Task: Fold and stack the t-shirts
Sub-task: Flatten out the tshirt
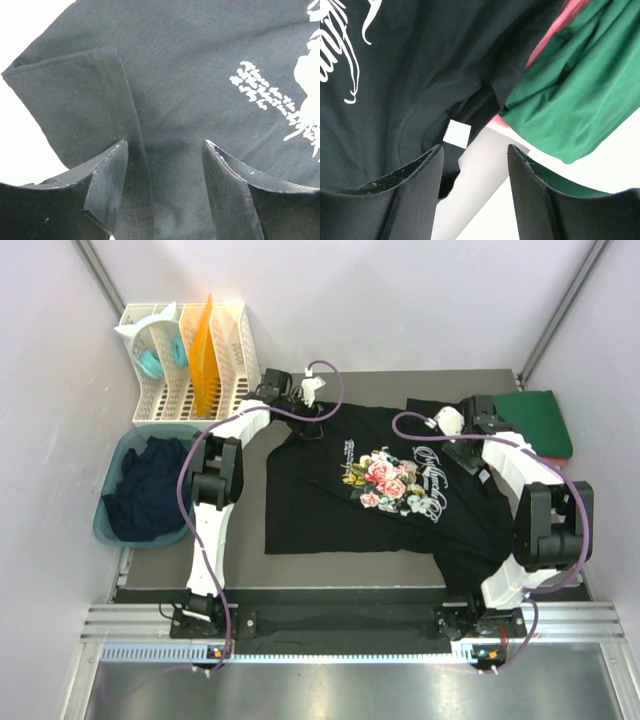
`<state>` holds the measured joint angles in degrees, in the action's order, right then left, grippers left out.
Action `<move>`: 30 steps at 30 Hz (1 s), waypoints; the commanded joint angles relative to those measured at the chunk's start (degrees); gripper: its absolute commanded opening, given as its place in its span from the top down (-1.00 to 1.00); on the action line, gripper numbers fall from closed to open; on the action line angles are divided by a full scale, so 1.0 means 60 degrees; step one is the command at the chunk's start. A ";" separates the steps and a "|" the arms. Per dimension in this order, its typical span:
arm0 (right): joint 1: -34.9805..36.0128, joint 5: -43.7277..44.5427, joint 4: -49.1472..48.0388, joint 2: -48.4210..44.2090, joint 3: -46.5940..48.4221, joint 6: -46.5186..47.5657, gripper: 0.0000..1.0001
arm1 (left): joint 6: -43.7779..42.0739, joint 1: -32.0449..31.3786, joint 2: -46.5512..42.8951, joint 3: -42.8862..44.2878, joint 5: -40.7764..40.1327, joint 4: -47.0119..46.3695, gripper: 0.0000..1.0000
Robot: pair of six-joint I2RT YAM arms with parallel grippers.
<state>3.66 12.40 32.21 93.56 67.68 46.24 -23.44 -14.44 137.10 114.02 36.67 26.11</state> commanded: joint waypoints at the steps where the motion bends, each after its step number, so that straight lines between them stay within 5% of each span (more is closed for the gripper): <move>1: 0.0137 0.0101 -0.0270 0.0212 0.0629 -0.0089 -0.09 | -0.0048 0.0092 -0.0540 0.0011 0.0568 -0.0206 -0.30; 13: 0.0327 0.0159 -0.0314 0.0505 0.0907 -0.0060 -0.09 | -0.0399 0.0077 -0.0643 0.0202 -0.0983 -0.0645 -0.26; 20: 0.0371 0.0174 -0.0314 0.0593 0.0922 -0.0060 -0.08 | -0.0839 -0.0055 -0.0716 -0.0296 -0.2008 -0.0879 0.48; 22: 0.0371 0.0188 -0.0314 0.0579 0.0922 -0.0045 -0.08 | -0.0883 -0.0069 -0.0789 -0.0443 -0.2155 -0.0982 0.97; 30: 0.0445 0.0233 -0.0314 0.0593 0.0908 -0.0001 -0.08 | -0.0474 -0.0084 -0.1023 -0.0692 -0.2594 -0.1582 1.00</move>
<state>5.54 13.04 31.70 96.86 70.67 46.33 -27.49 -14.79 136.18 110.76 23.14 21.80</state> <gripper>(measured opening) 0.540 0.013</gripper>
